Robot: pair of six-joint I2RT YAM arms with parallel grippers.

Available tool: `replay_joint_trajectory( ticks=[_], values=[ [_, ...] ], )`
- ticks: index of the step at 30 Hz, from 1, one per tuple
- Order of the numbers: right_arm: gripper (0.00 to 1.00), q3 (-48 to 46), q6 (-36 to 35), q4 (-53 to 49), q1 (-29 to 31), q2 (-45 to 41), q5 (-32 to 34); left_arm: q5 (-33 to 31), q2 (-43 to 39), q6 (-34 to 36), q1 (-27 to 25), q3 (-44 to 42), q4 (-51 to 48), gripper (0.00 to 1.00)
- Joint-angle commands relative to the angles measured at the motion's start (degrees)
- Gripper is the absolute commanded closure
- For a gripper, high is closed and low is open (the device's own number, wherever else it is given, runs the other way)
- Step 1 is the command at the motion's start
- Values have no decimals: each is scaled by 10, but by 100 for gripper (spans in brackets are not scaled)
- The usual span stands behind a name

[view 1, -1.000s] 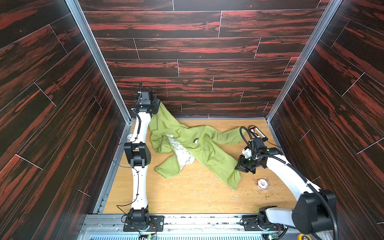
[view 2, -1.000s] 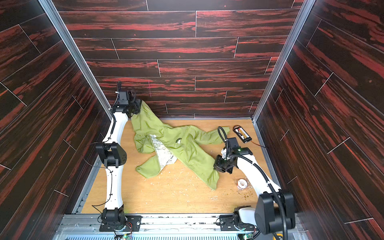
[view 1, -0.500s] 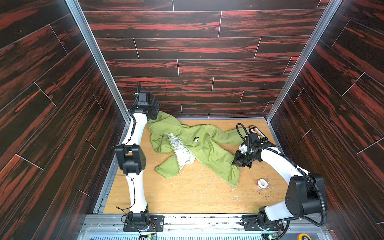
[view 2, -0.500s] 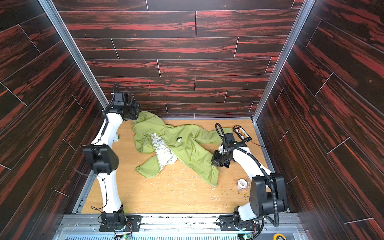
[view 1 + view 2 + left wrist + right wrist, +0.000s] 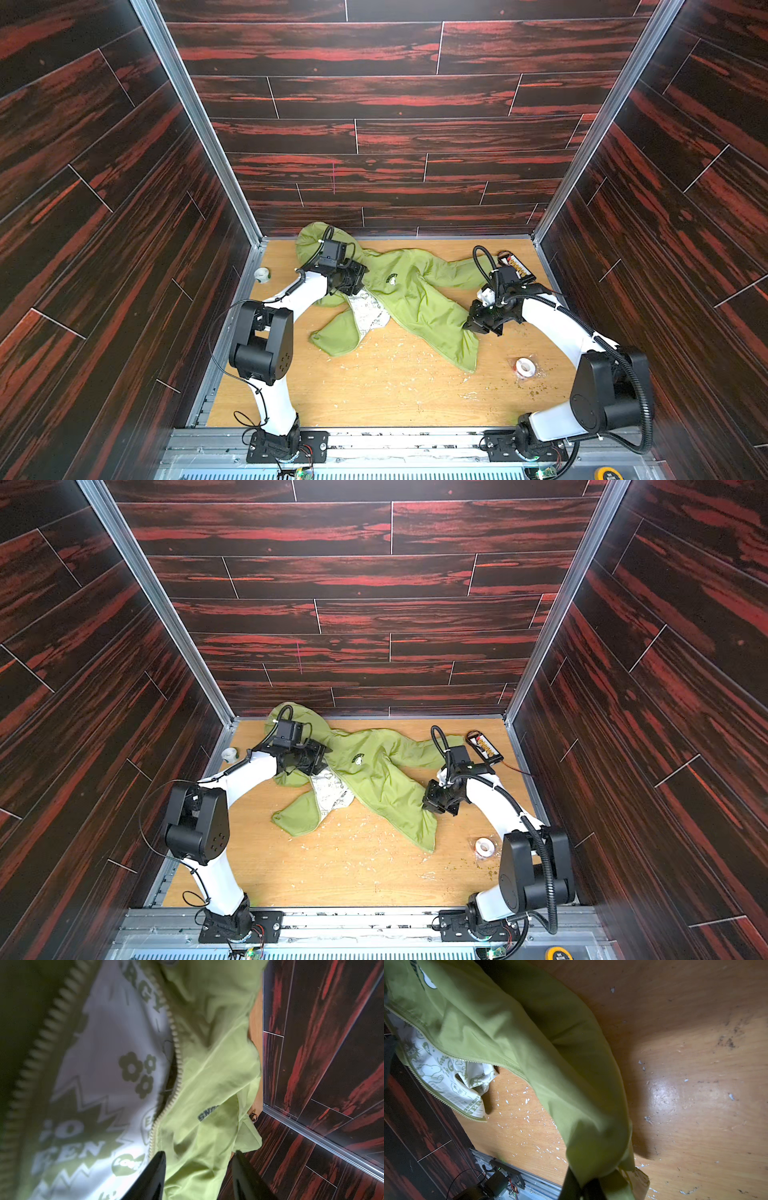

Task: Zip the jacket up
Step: 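Lower the left gripper onto the jacket front edge near the zipper and grasp it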

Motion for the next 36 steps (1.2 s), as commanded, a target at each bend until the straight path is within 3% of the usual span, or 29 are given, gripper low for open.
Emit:
replay_joint_trajectory(
  ticks=[1, 18, 29, 32, 36],
  values=[
    [100, -12, 1, 2, -1, -9, -7, -17, 9, -14, 11, -1, 58, 46],
    [100, -40, 16, 6, -1, -40, -10, -45, 52, 28, 57, 13, 57, 48],
    [100, -34, 13, 0, -1, -36, -18, -35, 133, 43, 62, 82, 54, 53],
    [100, -32, 13, -1, -1, -35, -19, -30, 154, 48, 64, 114, 48, 68],
    [100, -30, 8, -5, -1, -37, -19, -28, 155, 46, 65, 148, 44, 100]
  ],
)
